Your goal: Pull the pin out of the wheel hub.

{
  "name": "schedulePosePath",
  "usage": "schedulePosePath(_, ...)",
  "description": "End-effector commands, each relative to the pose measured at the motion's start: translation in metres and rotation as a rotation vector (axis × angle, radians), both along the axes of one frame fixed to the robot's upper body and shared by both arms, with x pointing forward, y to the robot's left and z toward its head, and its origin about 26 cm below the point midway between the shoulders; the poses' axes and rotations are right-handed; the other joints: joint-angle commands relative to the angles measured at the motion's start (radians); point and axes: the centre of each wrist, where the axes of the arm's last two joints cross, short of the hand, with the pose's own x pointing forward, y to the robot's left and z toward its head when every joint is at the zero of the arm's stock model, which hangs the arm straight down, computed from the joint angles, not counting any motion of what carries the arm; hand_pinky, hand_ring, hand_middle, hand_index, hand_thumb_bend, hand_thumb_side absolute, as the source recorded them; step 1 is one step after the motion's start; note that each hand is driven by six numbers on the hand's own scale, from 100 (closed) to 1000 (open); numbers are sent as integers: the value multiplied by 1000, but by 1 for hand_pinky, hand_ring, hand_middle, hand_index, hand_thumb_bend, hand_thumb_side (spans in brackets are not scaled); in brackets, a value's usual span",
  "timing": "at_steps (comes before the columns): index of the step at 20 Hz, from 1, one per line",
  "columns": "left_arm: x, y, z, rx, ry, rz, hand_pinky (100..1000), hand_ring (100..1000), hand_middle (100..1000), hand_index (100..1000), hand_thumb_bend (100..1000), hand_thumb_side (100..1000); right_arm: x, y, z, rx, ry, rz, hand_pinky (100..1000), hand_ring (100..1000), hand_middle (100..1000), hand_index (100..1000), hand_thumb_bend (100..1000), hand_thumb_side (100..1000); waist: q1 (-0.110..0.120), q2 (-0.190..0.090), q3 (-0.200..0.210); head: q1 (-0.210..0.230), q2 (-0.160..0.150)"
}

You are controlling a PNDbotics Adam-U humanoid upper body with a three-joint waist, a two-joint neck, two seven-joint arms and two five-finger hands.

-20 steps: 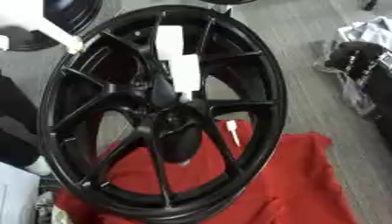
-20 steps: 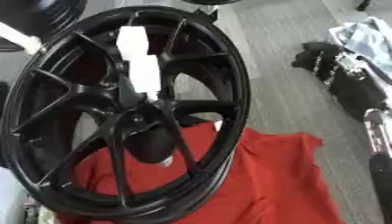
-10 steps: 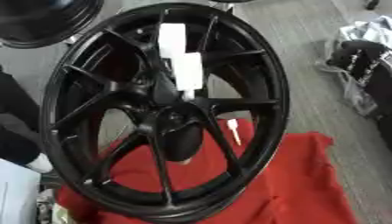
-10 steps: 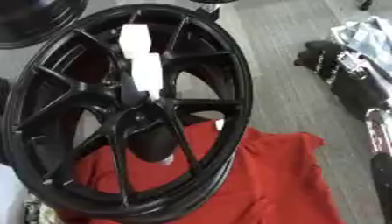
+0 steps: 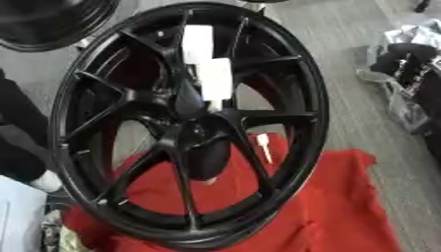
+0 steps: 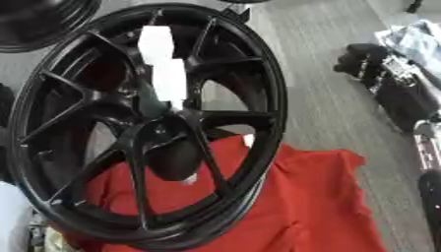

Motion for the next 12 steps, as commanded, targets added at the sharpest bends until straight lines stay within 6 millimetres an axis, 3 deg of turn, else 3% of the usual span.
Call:
schedulePosePath(1, -5, 9, 14, 54, -34, -4, 934, 870, 791, 892, 304, 593, -2, -4, 10, -32, -17, -6, 973, 771, 692, 792, 100, 692, -4, -18, 2, -2, -7)
schedulePosePath(2, -5, 9, 13, 69, -36, -6, 947, 879, 796, 902, 353, 697, -2, -4, 10, -32, -16, -6, 973, 771, 692, 792, 100, 692, -4, -18, 2, -2, -7)
schedulePosePath(3, -5, 9, 12, 83, -38, -7, 958, 887, 801, 909, 374, 725, -2, -4, 10, -33, -15, -5, 973, 771, 692, 792, 100, 692, -4, -18, 2, -2, -8)
schedulePosePath(8, -3, 7, 11, 123, -40, -11, 968, 895, 805, 917, 378, 762, -1, -4, 10, -32, -14, -4, 974, 771, 692, 792, 100, 693, -3, -17, 0, -3, -8)
schedulePosePath(10, -3, 6, 11, 114, -43, -19, 960, 889, 798, 908, 303, 764, -1, -4, 10, -32, -14, -5, 973, 771, 692, 792, 100, 693, -3, -18, 0, -2, -6)
schedulePosePath(12, -3, 3, 13, 78, -59, -26, 942, 874, 784, 893, 101, 757, -2, -4, 10, -32, -13, -6, 974, 771, 692, 792, 100, 693, -2, -18, 0, -2, -8)
